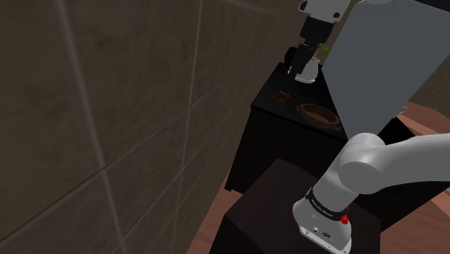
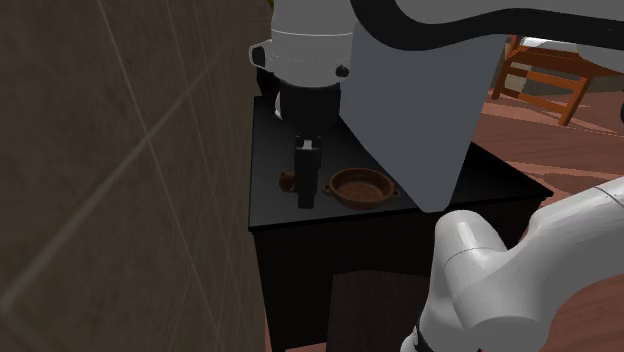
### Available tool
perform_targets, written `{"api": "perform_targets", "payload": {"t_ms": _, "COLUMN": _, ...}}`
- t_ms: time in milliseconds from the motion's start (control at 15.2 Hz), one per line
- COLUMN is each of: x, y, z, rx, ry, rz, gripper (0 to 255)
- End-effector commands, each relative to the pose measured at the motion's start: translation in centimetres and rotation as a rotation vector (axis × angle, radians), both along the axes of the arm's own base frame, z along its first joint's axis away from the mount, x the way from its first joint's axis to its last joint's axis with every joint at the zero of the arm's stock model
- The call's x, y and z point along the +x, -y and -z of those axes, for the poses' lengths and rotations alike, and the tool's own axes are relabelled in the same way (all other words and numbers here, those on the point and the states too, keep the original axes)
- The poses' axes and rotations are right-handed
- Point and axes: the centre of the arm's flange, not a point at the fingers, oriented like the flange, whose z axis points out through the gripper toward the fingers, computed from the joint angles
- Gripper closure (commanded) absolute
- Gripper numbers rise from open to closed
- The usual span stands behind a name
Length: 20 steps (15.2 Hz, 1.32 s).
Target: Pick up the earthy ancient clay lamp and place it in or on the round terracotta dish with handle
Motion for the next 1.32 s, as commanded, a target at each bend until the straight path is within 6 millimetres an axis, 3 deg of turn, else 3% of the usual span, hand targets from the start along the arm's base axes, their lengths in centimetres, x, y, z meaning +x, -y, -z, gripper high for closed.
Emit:
{"api": "perform_targets", "payload": {"t_ms": 0, "x": 0.0, "y": 0.0, "z": 0.0, "rx": 0.000, "ry": 0.000, "rz": 0.000, "gripper": 0}}
{"api": "perform_targets", "payload": {"t_ms": 1254, "x": 9.9, "y": 22.2, "z": 10.9, "rx": 0.058, "ry": -0.146, "rz": 0.104, "gripper": 0}}
